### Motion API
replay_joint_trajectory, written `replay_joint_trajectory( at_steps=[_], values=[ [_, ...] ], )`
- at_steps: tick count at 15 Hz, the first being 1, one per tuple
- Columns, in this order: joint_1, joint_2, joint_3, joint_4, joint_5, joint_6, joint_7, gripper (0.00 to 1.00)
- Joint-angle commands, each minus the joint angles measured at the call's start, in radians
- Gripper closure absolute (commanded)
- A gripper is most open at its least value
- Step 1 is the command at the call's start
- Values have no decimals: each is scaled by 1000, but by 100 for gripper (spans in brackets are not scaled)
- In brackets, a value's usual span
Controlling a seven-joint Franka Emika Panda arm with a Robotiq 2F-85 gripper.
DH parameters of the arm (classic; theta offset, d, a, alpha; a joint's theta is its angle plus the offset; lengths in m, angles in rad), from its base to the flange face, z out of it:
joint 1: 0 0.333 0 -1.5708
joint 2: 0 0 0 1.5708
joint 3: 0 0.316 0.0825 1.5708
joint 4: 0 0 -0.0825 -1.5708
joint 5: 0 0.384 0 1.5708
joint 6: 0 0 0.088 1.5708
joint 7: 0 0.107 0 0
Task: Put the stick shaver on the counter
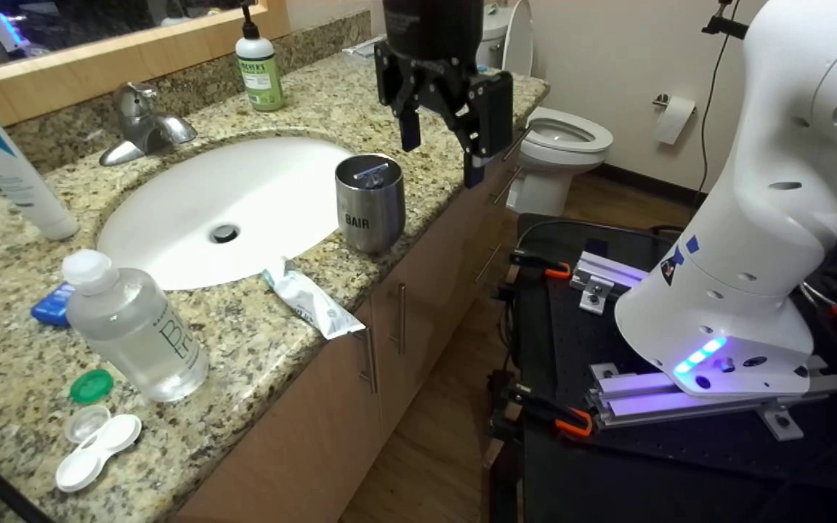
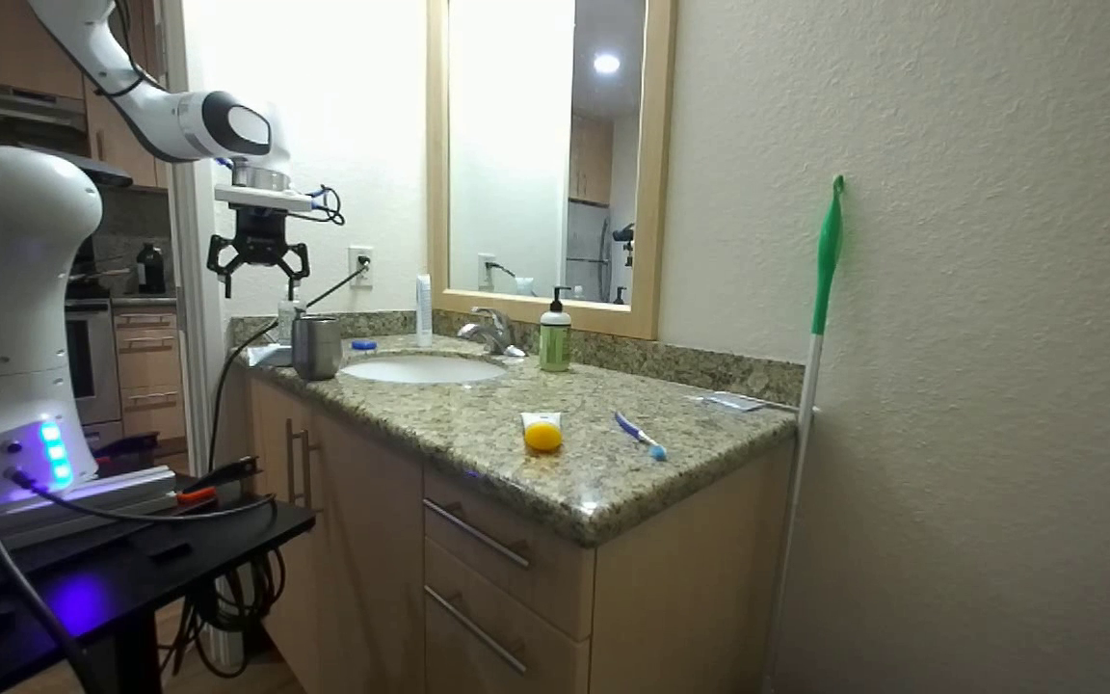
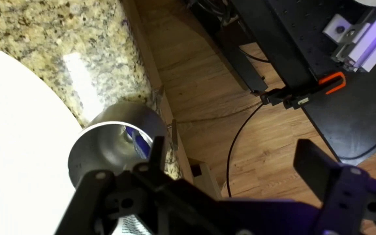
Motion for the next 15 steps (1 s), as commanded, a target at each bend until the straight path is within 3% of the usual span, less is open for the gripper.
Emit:
replay_joint_trajectory(
  at_steps=[1, 7, 8, 12, 15],
  values=[
    [-33, 9, 12, -3, 8, 18, -5, 0],
    [-9, 43, -22, -20, 142, 222, -53, 0],
    [-29, 36, -3, 0, 114, 155, -30, 0],
    [-28, 36, 0, -1, 118, 163, -30, 0],
    [-10, 67, -66, 28, 223, 217, -78, 0]
  ],
)
